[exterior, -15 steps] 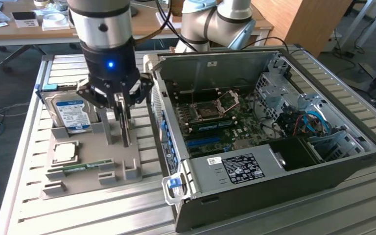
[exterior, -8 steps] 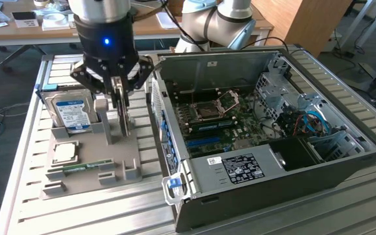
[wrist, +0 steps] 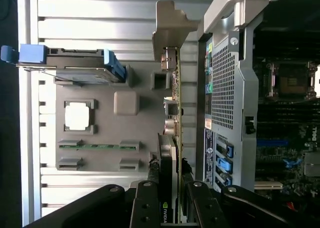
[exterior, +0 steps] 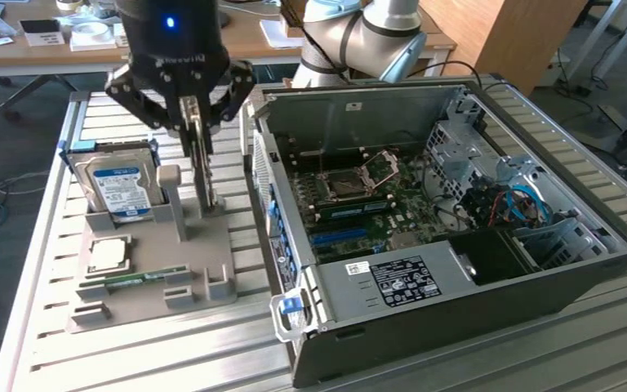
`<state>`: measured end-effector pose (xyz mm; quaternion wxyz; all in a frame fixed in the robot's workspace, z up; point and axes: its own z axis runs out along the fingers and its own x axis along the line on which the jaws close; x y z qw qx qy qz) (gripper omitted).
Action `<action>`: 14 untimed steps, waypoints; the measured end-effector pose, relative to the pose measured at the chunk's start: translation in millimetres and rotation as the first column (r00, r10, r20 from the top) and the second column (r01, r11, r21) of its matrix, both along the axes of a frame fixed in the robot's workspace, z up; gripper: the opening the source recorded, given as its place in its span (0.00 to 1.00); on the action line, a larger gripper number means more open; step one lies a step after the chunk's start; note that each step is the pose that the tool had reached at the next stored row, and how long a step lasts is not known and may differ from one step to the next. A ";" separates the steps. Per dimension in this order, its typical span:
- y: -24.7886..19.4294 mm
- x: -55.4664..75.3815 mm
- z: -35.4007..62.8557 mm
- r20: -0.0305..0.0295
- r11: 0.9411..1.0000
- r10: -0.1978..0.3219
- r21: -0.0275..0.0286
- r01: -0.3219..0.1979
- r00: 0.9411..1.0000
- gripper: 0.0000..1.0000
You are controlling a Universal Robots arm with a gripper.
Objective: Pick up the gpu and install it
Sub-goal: 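Pick up the gpu and move the gpu toward the slot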
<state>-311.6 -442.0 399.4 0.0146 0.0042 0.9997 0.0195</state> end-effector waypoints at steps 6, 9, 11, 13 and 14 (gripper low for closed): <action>0.0 -0.1 18.7 0.000 1.000 0.001 0.000 -0.001 1.000 0.27; 0.0 0.0 18.7 0.000 1.000 0.001 0.000 -0.001 1.000 0.27; 0.0 0.0 18.8 0.000 1.000 0.001 0.000 -0.001 1.000 0.27; 0.0 0.0 19.5 0.000 1.000 0.001 -0.001 -0.001 1.000 0.27; 0.0 0.0 20.3 0.000 1.000 0.001 -0.001 -0.001 1.000 0.27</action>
